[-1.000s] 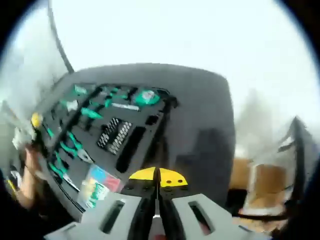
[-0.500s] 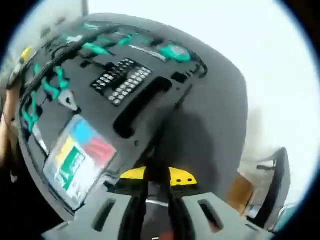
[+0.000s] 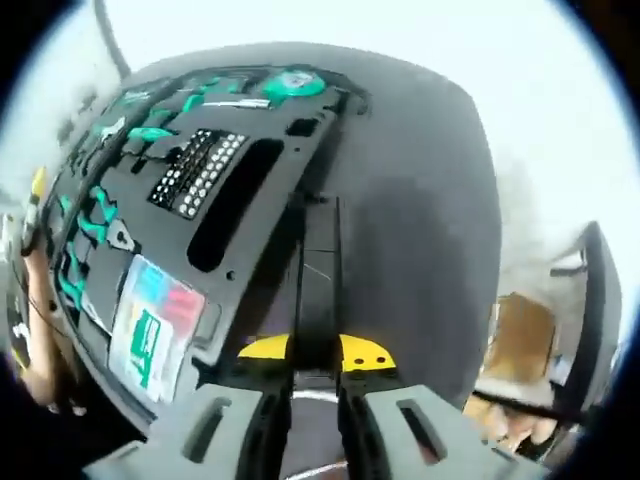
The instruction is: Pick up the tools and put them into their designated positions in the toolbox.
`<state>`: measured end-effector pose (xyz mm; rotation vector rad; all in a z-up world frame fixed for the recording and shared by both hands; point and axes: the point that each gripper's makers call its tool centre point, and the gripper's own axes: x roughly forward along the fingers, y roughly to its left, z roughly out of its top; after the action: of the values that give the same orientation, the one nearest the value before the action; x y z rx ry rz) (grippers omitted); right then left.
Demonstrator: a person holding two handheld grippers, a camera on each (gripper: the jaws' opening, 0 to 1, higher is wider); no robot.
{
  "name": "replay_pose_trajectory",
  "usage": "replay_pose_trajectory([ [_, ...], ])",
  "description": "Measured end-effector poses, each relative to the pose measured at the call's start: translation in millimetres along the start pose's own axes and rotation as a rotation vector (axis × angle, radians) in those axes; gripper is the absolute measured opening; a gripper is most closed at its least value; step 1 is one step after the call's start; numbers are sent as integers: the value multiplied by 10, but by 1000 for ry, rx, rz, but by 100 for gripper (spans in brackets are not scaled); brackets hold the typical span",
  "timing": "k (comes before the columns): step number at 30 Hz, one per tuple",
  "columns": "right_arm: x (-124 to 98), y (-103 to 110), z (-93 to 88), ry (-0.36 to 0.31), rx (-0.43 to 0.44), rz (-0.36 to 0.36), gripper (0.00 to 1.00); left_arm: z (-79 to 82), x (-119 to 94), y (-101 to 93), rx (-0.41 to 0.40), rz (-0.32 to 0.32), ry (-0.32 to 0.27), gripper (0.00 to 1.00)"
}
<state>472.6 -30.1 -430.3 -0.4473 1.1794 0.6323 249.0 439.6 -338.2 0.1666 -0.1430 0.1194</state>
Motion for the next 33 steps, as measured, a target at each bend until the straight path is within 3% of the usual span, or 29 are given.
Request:
replay_pose_trajectory([
  [4,-175,-97,115,-47,89,20,14,5,-1,-3,0,0,-1,3],
  [10,-495,-61,219,-113,99,36,14,21,-11,-15,-3,5,-2,3],
  [12,-641,8,334,-181,85,45,13,36,-18,7,0,18,-8,3],
  [13,-706,51,327,-185,83,45,8,43,-21,14,-3,21,-12,3],
  [14,-761,55,427,-235,9,38,0,46,-22,22,-7,23,-14,3],
  [15,-852,205,387,-246,59,70,0,43,-22,26,-10,23,-13,3],
  [16,-872,210,370,-237,58,52,0,38,-23,29,-12,24,-11,3],
  [18,-818,40,335,-213,-33,-95,0,44,-21,34,-13,23,-13,3],
  [19,-722,61,317,-208,-45,-98,0,46,-22,29,-13,22,-13,3],
  [21,-614,173,317,-227,-21,-41,0,44,-22,26,-12,22,-10,3],
  [24,-538,215,338,-299,-57,-68,0,41,-26,7,-10,16,-8,3],
  [28,-460,230,252,-279,-122,-93,0,13,-8,15,-5,14,0,3],
  [31,-418,200,201,-266,-92,-100,1,18,-9,5,-2,13,0,3],
  [33,-374,197,210,-276,-50,-84,8,19,-11,6,-2,14,-1,3],
])
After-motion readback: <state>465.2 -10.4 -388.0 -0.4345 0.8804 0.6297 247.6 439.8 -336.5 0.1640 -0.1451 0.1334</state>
